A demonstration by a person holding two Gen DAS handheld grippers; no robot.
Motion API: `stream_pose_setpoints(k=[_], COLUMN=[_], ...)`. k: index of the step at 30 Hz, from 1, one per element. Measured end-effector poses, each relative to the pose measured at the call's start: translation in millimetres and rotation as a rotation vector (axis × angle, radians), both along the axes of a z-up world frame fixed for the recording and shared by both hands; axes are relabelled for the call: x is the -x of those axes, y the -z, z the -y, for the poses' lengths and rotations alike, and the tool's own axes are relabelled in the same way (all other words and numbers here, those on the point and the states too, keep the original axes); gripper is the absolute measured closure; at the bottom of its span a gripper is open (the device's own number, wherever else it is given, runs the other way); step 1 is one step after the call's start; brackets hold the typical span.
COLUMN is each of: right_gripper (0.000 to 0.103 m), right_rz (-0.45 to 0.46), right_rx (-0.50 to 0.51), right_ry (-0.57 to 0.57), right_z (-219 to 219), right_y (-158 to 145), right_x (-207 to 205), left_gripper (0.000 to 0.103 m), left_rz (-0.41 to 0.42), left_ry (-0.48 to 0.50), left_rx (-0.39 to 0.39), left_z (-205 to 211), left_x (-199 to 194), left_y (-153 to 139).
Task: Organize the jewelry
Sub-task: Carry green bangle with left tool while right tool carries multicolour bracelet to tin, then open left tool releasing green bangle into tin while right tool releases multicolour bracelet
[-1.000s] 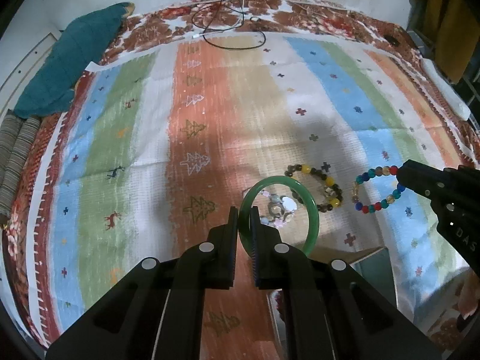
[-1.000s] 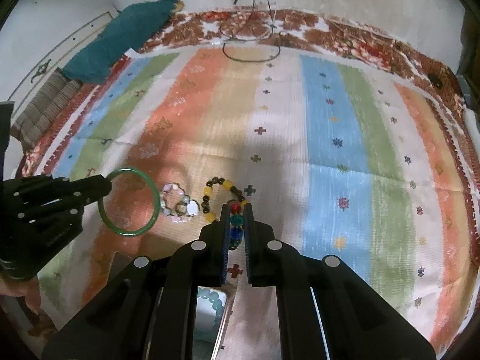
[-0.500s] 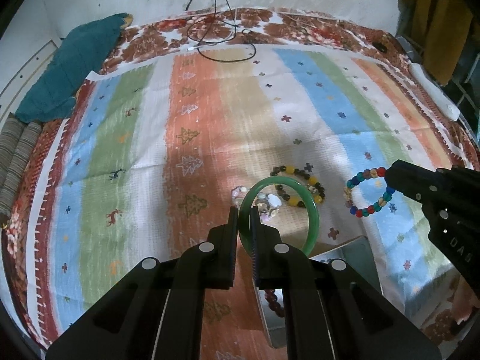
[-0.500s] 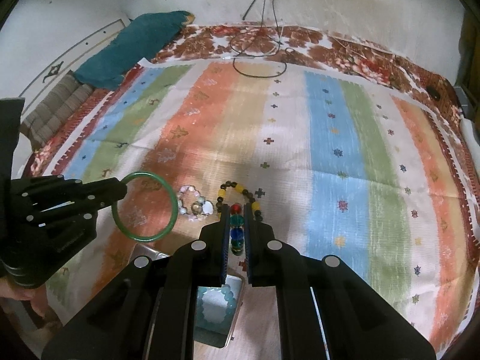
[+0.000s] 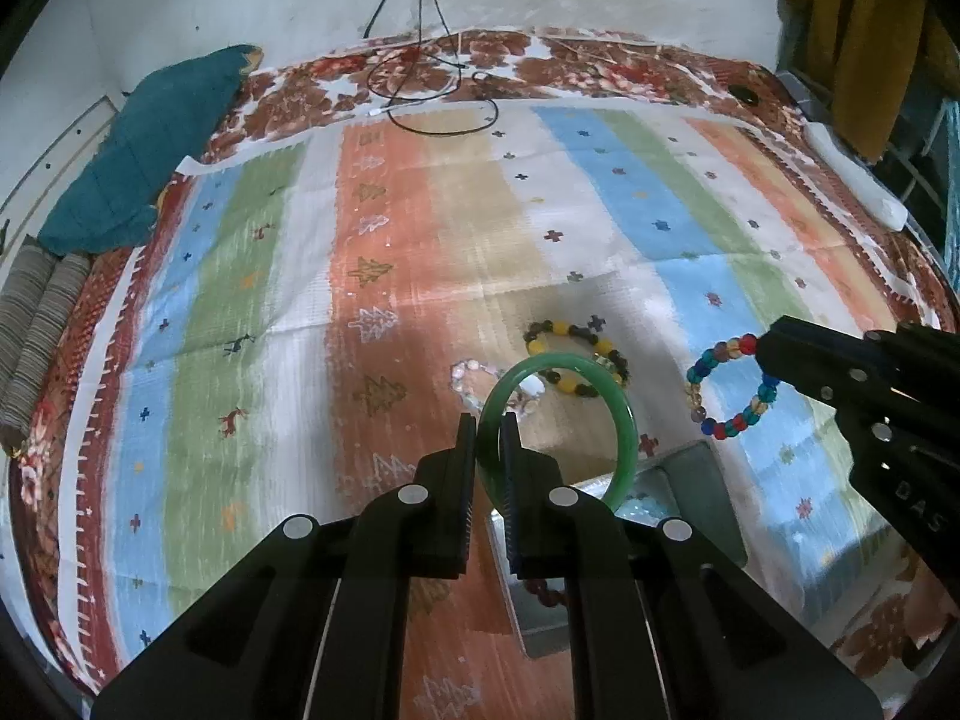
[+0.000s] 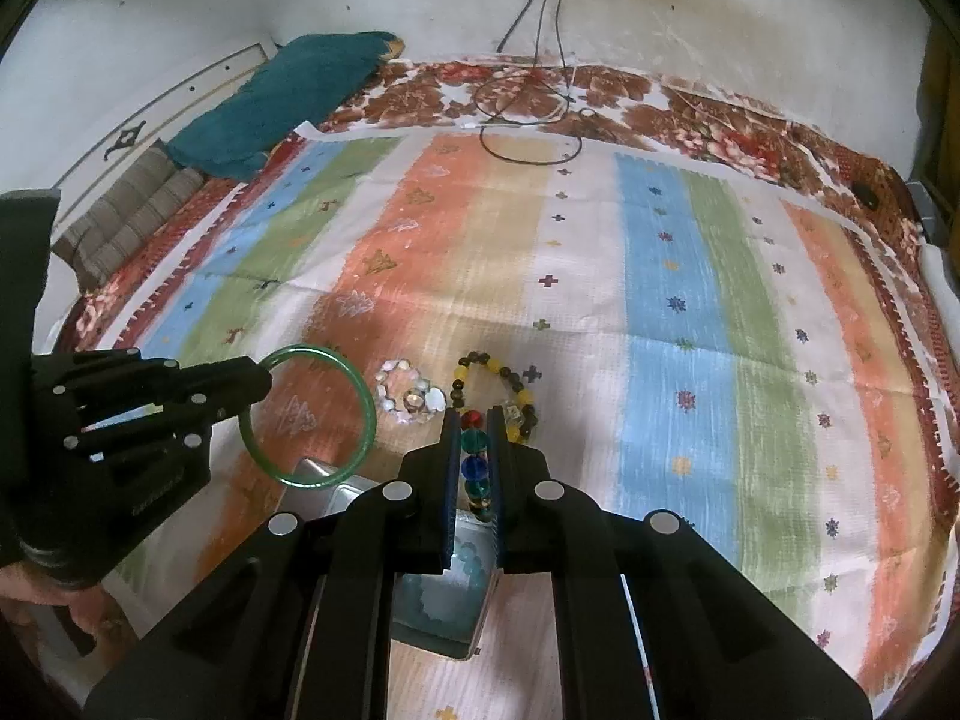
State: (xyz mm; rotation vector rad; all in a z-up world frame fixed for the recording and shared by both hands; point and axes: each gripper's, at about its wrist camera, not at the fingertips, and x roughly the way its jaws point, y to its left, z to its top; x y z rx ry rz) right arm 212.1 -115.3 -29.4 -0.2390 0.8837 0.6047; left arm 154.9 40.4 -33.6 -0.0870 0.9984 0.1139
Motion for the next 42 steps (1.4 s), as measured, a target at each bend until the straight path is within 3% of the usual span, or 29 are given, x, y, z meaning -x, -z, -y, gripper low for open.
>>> stream_pose_setpoints(k=[18,42], right_gripper=[0.093,0.093], right_rz=[0.021,0.01], right_rx=[-0.01,-0.004], right_ry=[-0.023,-0.032], right_z=[6.5,14.8], right_y=[-3.5,5.8], right_x=[27.9,54.2], left_gripper=[0.096,0.096], left_rz=[0.01,0.019], left_ry=[0.034,0.005], left_rx=[-0.015,0.035], left_z=[17.2,16.7], left_x=[24.7,51.1], left_y=[0.1,0.8])
